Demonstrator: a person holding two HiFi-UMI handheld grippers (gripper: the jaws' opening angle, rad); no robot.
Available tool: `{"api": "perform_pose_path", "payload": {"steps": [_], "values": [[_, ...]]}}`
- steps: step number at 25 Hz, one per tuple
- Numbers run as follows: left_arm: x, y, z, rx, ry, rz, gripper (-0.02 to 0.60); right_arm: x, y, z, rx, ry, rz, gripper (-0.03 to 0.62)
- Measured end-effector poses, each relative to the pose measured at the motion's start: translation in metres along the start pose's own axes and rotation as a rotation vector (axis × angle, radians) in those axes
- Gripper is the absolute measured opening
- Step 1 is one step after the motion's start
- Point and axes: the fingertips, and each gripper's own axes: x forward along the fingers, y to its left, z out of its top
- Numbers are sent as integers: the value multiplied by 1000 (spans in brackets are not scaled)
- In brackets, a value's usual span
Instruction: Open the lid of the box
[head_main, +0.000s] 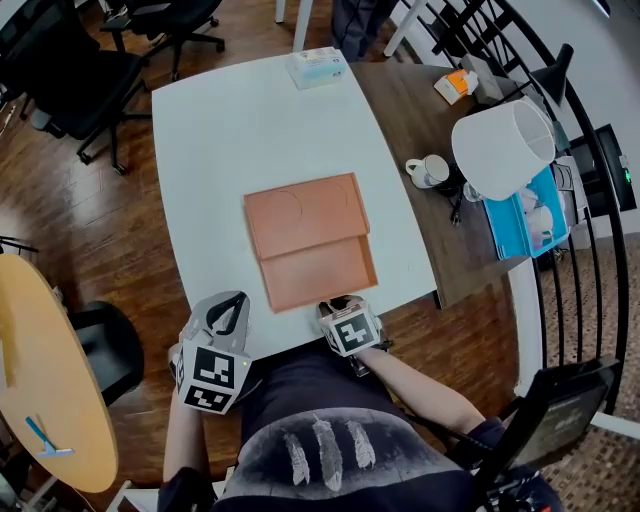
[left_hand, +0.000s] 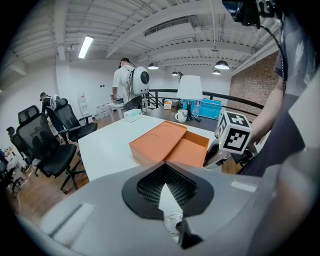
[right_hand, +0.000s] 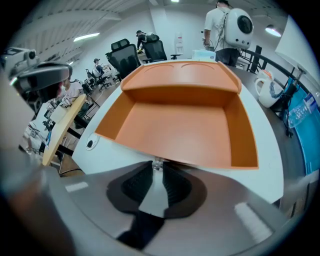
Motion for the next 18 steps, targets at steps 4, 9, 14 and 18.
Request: {"api": "perform_pose_path", "payload": {"steps": [4,9,14,18], "values": [[2,-2,5,9,-3,-2,17,-3,0,-5,8,-8,8,64],[7,-6,4,18,1,-7,17,1,-3,-8,24,-21,18,64],[6,-5,3,25,1,-1,17,5,-4,-11,13,-23,20,64],[5,-2,1,40,15,15,17,5,-3,-12,22,-28,37,64]]}}
